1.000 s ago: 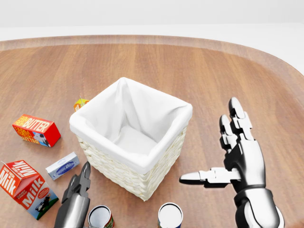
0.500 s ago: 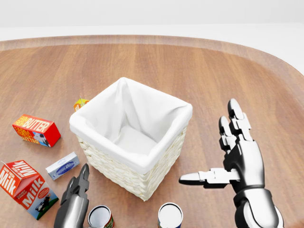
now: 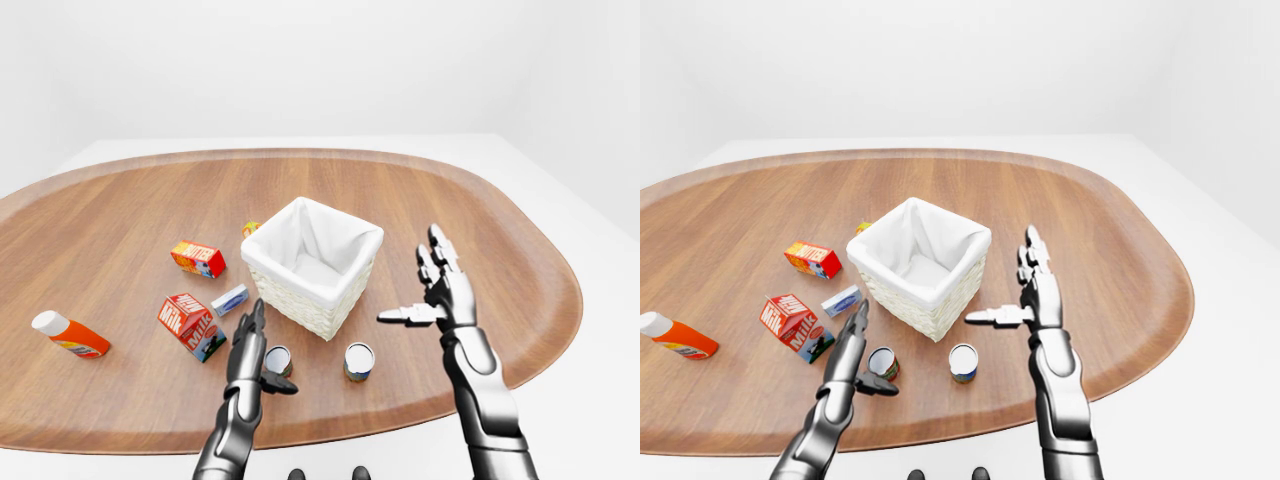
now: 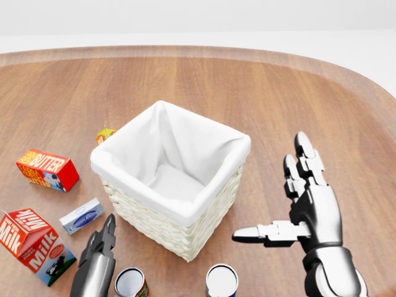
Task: Pick up the tomato sauce, and put it in the basket.
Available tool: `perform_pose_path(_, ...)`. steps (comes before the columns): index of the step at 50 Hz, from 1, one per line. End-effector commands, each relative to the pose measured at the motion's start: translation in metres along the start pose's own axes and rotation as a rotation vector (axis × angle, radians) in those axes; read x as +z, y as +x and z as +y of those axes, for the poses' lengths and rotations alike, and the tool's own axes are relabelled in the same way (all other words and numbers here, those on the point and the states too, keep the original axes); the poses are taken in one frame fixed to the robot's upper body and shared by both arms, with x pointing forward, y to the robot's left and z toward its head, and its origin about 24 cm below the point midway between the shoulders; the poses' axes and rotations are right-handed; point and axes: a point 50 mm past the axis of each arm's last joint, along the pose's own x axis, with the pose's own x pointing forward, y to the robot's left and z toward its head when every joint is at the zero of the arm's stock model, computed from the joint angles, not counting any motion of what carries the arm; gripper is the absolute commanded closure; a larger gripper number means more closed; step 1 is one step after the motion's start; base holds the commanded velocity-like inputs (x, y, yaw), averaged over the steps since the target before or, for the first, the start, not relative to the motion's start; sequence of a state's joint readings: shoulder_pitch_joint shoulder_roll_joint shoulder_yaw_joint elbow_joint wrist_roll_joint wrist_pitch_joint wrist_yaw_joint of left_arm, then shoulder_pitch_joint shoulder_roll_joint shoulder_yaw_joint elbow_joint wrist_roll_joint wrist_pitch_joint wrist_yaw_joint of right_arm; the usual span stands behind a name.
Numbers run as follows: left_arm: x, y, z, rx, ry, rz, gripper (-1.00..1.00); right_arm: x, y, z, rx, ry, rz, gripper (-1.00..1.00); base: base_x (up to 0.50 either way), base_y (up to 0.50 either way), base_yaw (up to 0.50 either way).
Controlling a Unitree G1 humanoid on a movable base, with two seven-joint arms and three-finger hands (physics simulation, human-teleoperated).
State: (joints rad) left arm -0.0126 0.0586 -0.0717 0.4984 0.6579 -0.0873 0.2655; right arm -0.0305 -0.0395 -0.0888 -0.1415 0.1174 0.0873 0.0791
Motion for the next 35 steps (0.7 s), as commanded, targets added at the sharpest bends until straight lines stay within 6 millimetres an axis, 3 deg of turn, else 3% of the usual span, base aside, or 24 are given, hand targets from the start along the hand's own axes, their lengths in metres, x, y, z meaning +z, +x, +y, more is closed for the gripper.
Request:
perform_pose_path(1, -0.0027, 0.0024, -0.0015, -0.001, 0.005, 0.015, -1.00, -0.0032, 0.0003, 0.0004, 0.002, 0.001, 0.013, -1.00, 0.00, 0.00, 0.00)
perform_pose_path(35, -0.0093, 0.0065, -0.0060, -0.004, 0.031, 0.049, -1.00, -0.0037, 0.0001, 0.0001, 0.002, 0.000, 0.016, -1.00, 0.00, 0.00, 0.00)
